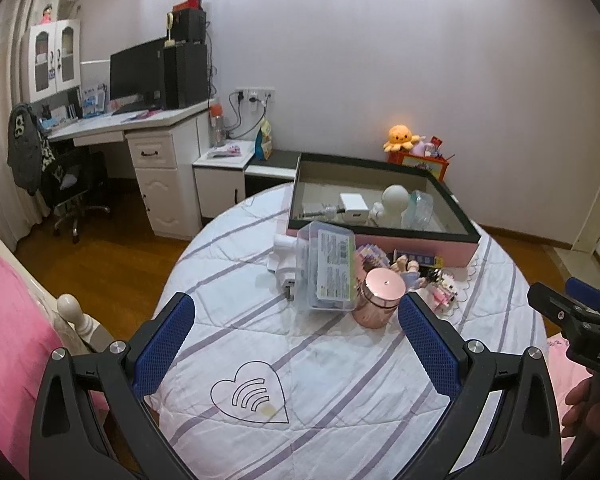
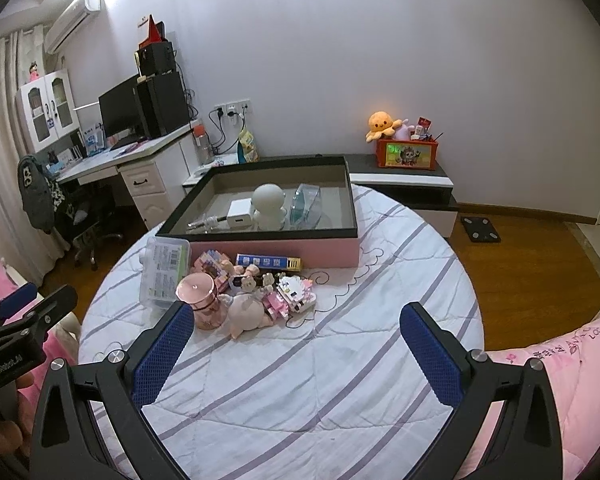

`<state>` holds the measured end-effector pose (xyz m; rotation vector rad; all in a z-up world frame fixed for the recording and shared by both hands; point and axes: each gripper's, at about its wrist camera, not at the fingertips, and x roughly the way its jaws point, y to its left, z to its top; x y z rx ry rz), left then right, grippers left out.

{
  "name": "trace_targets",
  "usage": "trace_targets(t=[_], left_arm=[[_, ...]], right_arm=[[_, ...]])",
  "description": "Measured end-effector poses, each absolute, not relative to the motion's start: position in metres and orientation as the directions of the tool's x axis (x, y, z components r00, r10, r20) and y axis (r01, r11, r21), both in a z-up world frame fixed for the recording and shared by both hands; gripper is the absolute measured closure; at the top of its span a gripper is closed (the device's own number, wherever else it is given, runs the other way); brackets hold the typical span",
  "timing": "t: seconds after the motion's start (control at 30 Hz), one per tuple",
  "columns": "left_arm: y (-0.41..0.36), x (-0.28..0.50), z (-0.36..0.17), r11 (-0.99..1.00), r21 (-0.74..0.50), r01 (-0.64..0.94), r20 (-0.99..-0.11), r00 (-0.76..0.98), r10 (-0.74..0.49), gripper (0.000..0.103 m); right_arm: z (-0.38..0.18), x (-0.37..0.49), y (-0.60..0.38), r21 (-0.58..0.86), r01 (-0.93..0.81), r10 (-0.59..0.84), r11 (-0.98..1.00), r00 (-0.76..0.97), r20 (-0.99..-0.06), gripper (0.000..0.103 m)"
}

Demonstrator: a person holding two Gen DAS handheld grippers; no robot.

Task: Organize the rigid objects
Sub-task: 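Withdraw both tools from the box back over the table, then grasp the clear plastic case with the left tool while the right tool grasps the pink block figure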

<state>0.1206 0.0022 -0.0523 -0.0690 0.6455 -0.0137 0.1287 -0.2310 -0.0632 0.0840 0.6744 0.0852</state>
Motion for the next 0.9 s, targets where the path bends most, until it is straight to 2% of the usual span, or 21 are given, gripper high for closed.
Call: trace_targets(t=[0.53,0.9], left_arm=[[-0.006,0.180,-0.111,0.999,-0.027,-0.022,-0.698,0.716,-0.003,0.000],[-0.017,0.222,-0.136,1.000,0.002,-0.020,-0.735,0.678,0.015,0.000]], right_arm=[[-0.126,0.184,-0.243,0.089,-0.029,0.086,0.996,0.666,-0.741,0.000],[-0.159,0.233,-0.239,0.100,-0.083,0.130,0.992,0.611,-0.781,0.000]])
